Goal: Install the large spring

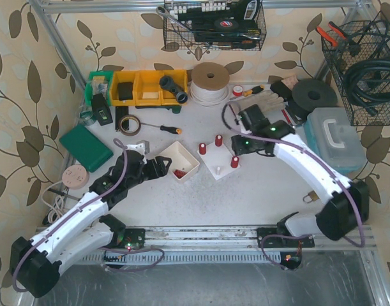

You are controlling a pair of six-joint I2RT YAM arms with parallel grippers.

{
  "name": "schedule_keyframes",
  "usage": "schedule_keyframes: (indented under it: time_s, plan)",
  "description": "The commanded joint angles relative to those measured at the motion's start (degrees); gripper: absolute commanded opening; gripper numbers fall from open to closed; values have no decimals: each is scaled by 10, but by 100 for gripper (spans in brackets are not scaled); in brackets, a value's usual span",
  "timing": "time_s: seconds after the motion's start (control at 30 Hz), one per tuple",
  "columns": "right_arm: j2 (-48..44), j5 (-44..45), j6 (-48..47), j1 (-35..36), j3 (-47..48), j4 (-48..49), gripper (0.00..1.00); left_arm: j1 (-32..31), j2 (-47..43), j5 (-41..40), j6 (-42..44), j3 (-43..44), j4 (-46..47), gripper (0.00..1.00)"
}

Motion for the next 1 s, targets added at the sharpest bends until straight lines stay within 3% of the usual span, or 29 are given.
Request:
schedule_keyframes:
  time_s: [0.0, 0.13, 0.27, 0.47, 0.67, 0.8, 0.97]
  plan:
    - [-66, -20, 90, -51, -23, -11, 60, -2, 19, 18, -1, 16, -1, 80]
    - [-117, -110, 161, -57, -83, 67, 55, -2, 53, 42, 11, 39, -21, 78]
    - [-146, -126, 228, -8, -158, 186, 52, -1, 116, 65, 36, 89, -53, 76]
    - [-160, -91, 235, 77, -217, 311, 52, -1, 246, 79, 212, 293, -271, 68]
    - [-183, -88, 197, 76, -214, 333, 53, -1, 326, 180, 299, 337, -303, 65]
    - [-157, -120, 184, 76, -214, 361, 52, -2, 363, 192, 341, 358, -323, 64]
    - [-137, -149, 180, 65, -218, 391, 53, -2, 389, 152, 370, 370, -337, 63]
